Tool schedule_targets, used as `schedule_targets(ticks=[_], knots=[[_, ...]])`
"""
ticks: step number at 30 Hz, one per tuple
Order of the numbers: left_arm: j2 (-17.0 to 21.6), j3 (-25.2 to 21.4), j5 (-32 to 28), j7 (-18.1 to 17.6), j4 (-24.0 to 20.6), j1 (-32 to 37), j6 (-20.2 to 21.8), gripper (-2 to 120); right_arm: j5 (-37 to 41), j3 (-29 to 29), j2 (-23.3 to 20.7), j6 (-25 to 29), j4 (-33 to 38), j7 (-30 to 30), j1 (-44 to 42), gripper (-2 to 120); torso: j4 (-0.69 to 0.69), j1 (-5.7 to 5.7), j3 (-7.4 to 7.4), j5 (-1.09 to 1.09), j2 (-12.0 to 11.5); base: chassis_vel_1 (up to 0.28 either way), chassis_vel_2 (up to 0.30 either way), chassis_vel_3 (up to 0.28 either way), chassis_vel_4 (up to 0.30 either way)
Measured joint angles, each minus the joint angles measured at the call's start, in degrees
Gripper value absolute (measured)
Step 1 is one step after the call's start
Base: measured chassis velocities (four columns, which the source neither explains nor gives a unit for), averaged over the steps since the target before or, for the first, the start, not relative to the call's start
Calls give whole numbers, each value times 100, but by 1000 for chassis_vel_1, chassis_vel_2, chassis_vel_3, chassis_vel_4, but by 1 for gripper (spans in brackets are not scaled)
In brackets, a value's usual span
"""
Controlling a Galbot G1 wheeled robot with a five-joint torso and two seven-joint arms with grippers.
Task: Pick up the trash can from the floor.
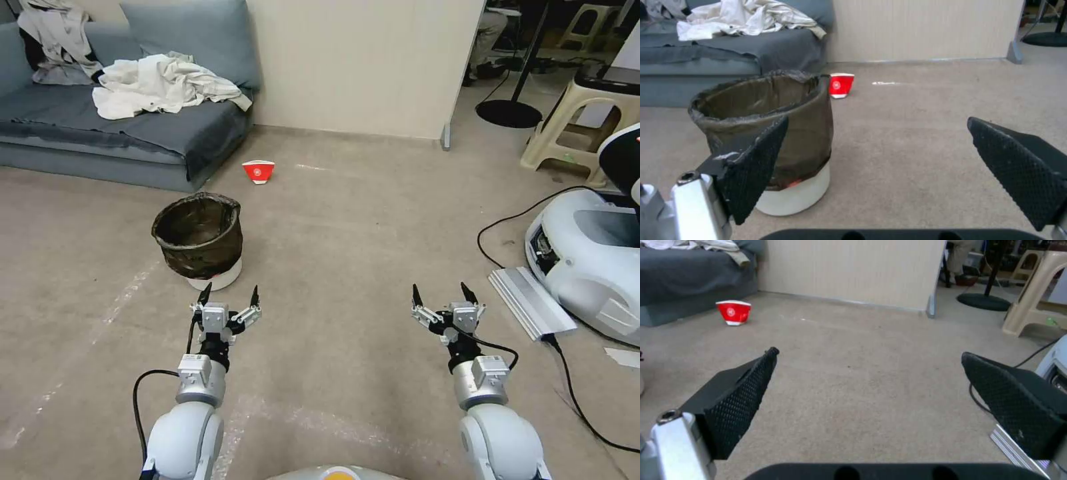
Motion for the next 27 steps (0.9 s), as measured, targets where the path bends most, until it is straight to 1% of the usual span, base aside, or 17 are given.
schedule_targets(ticks=[5, 7, 8, 10, 11, 12, 13, 14, 16, 18, 19, 20, 21, 22, 23, 25, 27], knots=[[6, -17, -7, -6, -22, 20, 0, 100, 0, 0, 6, -11, 27, 0, -20, 100, 0, 0, 0, 0, 0, 0, 0, 0, 0], [42, -88, -57, -38, -215, 108, 1, 100, 0, 5, 44, -74, 208, 22, -106, 100, 0, 0, 0, -1, 0, 0, 0, 0, 0], [42, -88, -57, -38, -215, 108, 1, 100, 0, 5, 44, -74, 208, 22, -106, 100, 0, 0, 0, -1, 0, 0, 0, 0, 0], [115, -245, -156, -117, -573, 282, 7, 100, -1, 28, 126, -201, 575, 81, -279, 100, 0, 0, 0, 0, 0, 0, 0, 0, 0], [115, -245, -156, -117, -573, 282, 7, 100, -1, 28, 126, -201, 575, 81, -279, 100, 0, 0, 0, 0, 0, 0, 0, 0, 0], [167, -358, -227, -173, -832, 406, 15, 100, -4, 43, 186, -299, 841, 123, -404, 100, 1, 0, 0, -1, 0, 0, 0, 0, 0], [197, -419, -267, -207, -976, 474, 21, 100, -6, 54, 224, -357, 1014, 150, -483, 100, 0, 0, 0, 0, 0, 0, 0, 0, 0], [197, -419, -267, -207, -976, 474, 21, 100, -6, 54, 224, -357, 1014, 150, -483, 100, 0, 0, 0, 0, 0, 0, 0, 0, 0], [272, -578, -367, -297, -1433, 685, 31, 100, -11, 75, 310, -483, 1490, 209, -704, 100, -1, -1, -1, 2, 2, 0, 0, 0, 0], [271, -563, -374, -276, -1438, 691, 47, 100, -10, 72, 308, -490, 1494, 213, -703, 100, 1, -1, -2, -2, 1, 0, 0, 0, 0], [361, -712, -523, -374, -1809, 868, 144, 100, -4, 49, 395, -645, 1890, 338, -890, 100, 0, 0, -2, 3, 1, 0, 0, 0, 0], [399, -774, -585, -417, -1958, 941, 186, 100, -2, 42, 415, -707, 2035, 395, -961, 100, -2, 0, -1, -1, 1, 0, 0, 0, 0], [399, -774, -585, -417, -1958, 941, 186, 100, -2, 42, 415, -707, 2035, 395, -961, 100, -2, 0, -1, -1, 1, 0, 0, 0, 0], [446, -840, -671, -465, -2138, 1043, 271, 100, -1, 42, 422, -756, 2098, 446, -999, 100, -1, 0, -1, -5, 1, 0, 0, 0, 0], [478, -890, -739, -513, -2260, 1114, 332, 100, 0, 47, 423, -809, 2131, 487, -1020, 100, 1, -1, -1, 6, 1, 0, 0, 0, 0], [495, -916, -789, -561, -2309, 1152, 376, 100, 1, 66, 393, -885, 2143, 509, -1019, 100, 1, 0, -1, -5, 1, 0, 0, 0, 0], [494, -917, -793, -582, -2309, 1152, 377, 100, 2, 66, 382, -899, 2143, 509, -1013, 100, 0, 0, -1, -1, 1, 0, 0, 0, 0]])
